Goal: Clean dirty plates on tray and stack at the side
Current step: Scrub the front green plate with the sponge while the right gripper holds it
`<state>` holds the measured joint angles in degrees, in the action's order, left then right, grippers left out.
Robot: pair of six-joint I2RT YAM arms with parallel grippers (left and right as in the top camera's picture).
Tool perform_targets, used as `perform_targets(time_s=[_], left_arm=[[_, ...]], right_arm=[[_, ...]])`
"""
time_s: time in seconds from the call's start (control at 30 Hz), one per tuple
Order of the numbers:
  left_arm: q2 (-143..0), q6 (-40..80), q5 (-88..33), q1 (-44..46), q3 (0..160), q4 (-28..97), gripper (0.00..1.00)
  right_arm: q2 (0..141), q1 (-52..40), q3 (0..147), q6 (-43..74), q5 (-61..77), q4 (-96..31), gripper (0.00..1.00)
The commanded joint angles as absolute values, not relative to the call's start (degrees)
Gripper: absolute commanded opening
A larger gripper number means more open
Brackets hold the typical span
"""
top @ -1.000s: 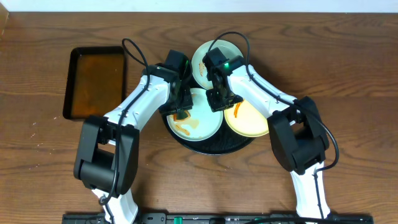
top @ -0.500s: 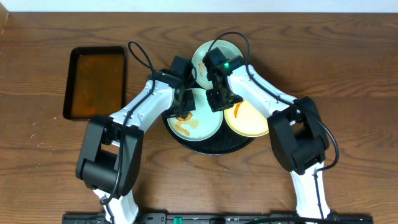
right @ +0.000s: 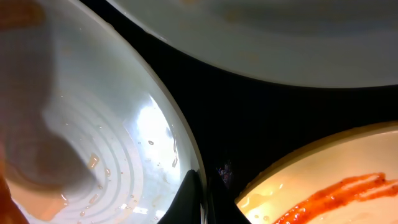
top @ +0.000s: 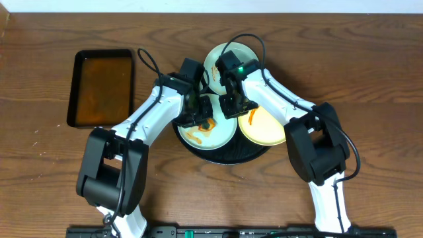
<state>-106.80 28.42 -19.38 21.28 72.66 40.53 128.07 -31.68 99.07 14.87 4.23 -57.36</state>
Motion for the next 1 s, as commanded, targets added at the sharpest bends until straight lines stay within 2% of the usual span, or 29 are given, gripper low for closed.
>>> perform_targets(time_s=[0.0, 0.27, 0.6, 0.87, 0.97], left_arm=[[-107.63, 28.08, -21.43, 21.85, 72.16, 40.1, 0.07], [-112.44, 28.1, -19.55, 22.0, 71.68, 35.77, 0.07], [-113.69, 27.42, 11.86, 21.89, 71.85, 44.36, 0.07], [-106.37, 25.96, 12.36, 22.28, 72.25, 44.21, 0.07], [-104.62, 25.96, 5.69, 22.61, 72.23, 42.68, 0.08]], right_arm=[[129.64, -31.38, 99.63, 15.2, 3.36, -57.06, 0.01], [129.64, -31.38, 99.63, 15.2, 3.49, -57.17, 0.01], [129.64, -31.38, 99.63, 15.2, 3.46, -57.56, 0.01], [129.64, -31.46, 99.63, 15.2, 3.46, -57.45, 0.01], [129.64, -31.46, 99.63, 15.18, 3.46, -57.41, 0.01]])
